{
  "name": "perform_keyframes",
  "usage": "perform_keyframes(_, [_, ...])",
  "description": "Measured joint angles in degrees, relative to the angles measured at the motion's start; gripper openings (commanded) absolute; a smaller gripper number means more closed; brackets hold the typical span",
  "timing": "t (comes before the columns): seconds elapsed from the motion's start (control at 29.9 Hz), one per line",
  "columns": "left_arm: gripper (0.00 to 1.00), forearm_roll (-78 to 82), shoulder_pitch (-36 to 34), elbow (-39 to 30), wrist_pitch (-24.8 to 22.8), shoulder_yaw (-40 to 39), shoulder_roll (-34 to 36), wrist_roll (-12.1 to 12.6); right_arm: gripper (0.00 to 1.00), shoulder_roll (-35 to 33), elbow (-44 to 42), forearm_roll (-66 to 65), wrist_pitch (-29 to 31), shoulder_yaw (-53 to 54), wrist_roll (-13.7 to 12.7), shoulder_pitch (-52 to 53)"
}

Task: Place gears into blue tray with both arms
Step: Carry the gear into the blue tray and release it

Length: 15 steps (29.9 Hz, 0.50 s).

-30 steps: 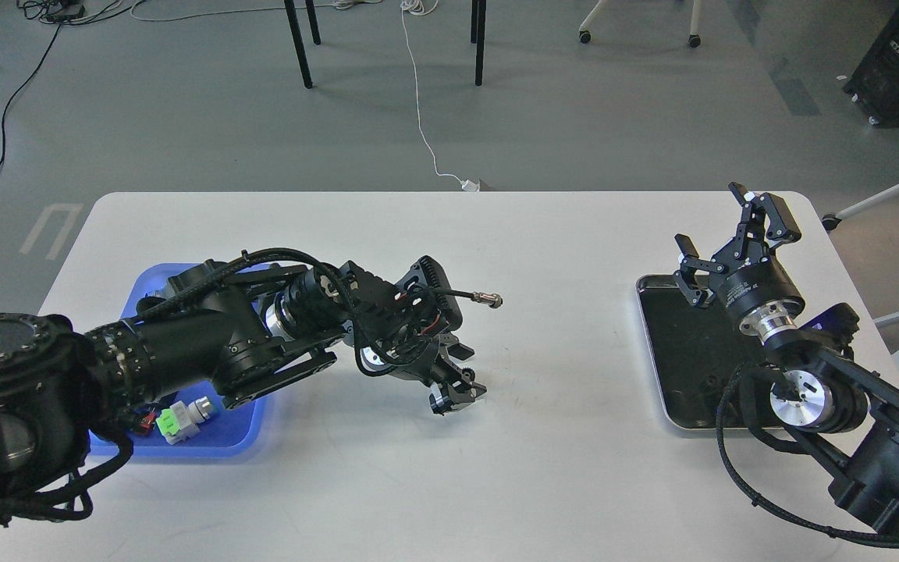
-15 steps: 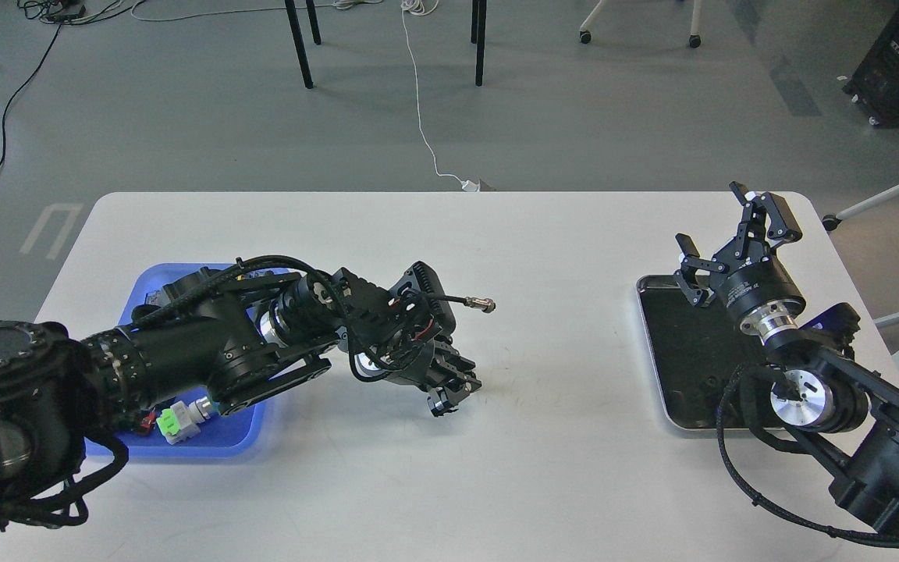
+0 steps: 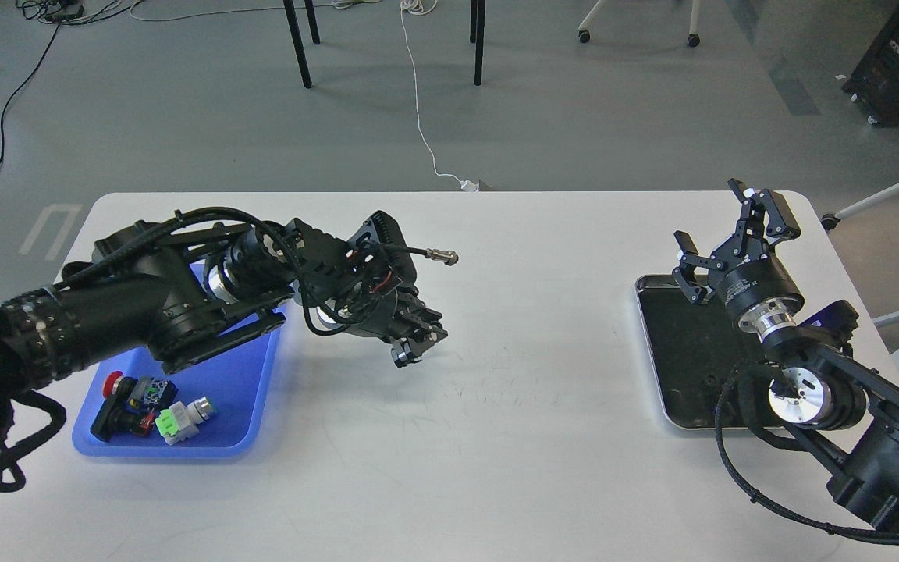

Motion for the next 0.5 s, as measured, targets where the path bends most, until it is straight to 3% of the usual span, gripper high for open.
perform_keyframes(0.33, [0.19,0.0,1.3,-4.3,0.2,0.8,23.6,0.0,0.99,0.4,0.0,-0.1,0.0,-0.1,0.0,0.2])
perform_keyframes(0.5, [0.19,0.0,5.6,-4.7,0.4,0.7,30.9,0.0,0.99,0.5,0.0,-0.1,0.0,-0.1,0.0,0.3])
